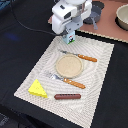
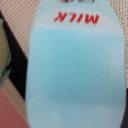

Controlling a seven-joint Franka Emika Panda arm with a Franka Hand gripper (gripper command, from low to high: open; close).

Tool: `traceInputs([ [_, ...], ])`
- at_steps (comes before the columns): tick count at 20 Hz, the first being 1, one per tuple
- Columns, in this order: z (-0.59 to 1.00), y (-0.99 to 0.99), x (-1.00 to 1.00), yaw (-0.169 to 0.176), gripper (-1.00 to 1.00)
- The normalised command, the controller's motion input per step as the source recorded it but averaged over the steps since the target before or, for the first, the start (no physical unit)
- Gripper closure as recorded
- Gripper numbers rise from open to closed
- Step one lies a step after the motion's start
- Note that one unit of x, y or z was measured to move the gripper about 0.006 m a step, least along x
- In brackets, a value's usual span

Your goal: Interact with the objects in diverse but meaningful ways.

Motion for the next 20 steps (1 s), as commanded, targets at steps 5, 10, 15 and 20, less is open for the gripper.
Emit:
traceInputs([
  [5, -0.17, 0.36, -0.44, 0.003, -1.00],
  [10, -0.14, 0.29, -0.38, 0.013, 1.00],
  [15, -0.19, 0.20, -0.31, 0.013, 1.00],
  [20, -0.22, 0.13, -0.27, 0.012, 1.00],
])
